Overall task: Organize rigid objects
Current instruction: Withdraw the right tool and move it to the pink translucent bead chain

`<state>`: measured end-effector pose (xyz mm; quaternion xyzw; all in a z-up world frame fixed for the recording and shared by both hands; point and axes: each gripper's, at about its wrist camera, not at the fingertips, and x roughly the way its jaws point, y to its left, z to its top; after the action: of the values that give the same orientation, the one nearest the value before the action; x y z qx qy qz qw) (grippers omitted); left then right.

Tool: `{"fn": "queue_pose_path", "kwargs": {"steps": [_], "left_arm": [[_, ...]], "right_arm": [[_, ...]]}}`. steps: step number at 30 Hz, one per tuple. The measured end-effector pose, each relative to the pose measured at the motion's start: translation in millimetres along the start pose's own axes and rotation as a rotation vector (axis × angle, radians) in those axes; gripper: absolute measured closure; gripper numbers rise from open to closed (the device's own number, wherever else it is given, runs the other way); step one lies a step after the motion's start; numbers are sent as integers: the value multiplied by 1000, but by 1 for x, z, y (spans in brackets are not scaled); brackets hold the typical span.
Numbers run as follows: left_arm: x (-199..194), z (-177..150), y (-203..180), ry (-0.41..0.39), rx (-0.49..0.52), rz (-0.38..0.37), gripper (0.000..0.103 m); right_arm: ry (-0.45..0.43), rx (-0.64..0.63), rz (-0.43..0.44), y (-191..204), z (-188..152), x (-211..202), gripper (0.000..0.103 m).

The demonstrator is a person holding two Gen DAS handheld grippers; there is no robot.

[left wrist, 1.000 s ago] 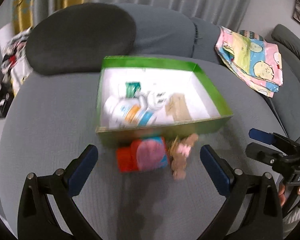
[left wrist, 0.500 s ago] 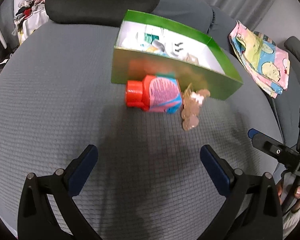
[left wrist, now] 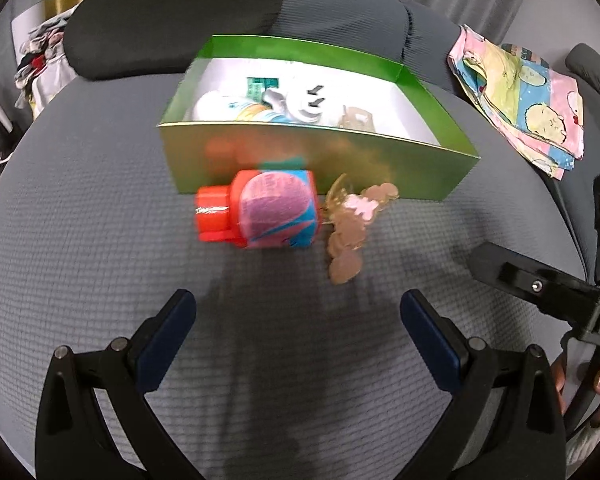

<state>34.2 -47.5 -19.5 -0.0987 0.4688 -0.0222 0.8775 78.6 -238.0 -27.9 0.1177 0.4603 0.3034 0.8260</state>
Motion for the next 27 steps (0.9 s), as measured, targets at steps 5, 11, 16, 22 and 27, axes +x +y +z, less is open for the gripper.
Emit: {"fn": "queue_pose_path", "kwargs": {"steps": [5, 11, 16, 22, 27], "left_arm": [[9, 5, -10, 3, 10, 1, 1], [20, 8, -9, 24, -38, 7, 1], [26, 11, -10, 18, -49, 9, 1], [32, 14, -13, 24, -44, 10, 1], [40, 17, -16, 26, -46, 10, 1]], "right_arm": [[3, -10, 10, -5, 10, 9, 19], [16, -26, 18, -10, 18, 22, 19], [25, -46, 25, -10, 25, 30, 19], [28, -64, 31, -10, 31, 37, 19], [45, -70, 37, -13, 33, 45, 19]]}}
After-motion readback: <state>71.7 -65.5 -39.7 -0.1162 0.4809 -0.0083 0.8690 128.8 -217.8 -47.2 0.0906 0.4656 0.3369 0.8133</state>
